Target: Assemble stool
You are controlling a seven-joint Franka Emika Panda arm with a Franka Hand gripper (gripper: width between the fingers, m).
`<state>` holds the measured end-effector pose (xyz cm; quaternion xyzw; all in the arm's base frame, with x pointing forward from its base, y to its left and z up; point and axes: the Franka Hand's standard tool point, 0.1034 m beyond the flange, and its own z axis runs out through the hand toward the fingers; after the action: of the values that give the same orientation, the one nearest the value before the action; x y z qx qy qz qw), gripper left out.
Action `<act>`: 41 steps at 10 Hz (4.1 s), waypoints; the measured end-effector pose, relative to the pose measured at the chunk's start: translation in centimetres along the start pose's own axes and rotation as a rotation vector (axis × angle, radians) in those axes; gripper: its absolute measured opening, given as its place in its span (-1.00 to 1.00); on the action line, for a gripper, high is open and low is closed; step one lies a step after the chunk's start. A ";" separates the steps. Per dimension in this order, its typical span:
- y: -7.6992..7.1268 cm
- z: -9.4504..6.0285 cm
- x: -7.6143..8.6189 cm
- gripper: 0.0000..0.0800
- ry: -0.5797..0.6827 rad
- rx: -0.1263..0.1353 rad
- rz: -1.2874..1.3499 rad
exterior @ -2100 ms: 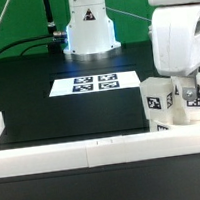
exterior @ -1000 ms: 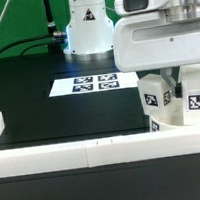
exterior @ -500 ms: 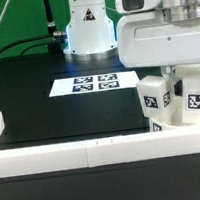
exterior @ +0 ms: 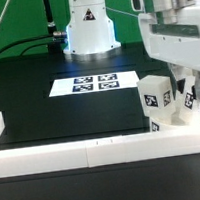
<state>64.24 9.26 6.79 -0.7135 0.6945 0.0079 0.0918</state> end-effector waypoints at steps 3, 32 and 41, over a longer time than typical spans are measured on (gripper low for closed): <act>0.2 0.1 -0.9 -0.16 0.007 -0.025 0.135; -2.0 -3.3 -2.8 0.62 0.051 0.051 -1.464; -1.0 -0.6 -2.4 0.62 -0.021 -0.144 -2.069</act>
Offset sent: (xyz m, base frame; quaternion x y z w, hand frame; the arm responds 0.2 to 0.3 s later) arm 0.0000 0.0000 0.0000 0.0000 0.0000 0.1938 0.9810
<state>65.12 11.54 7.87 -0.9649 -0.2606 -0.0270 0.0170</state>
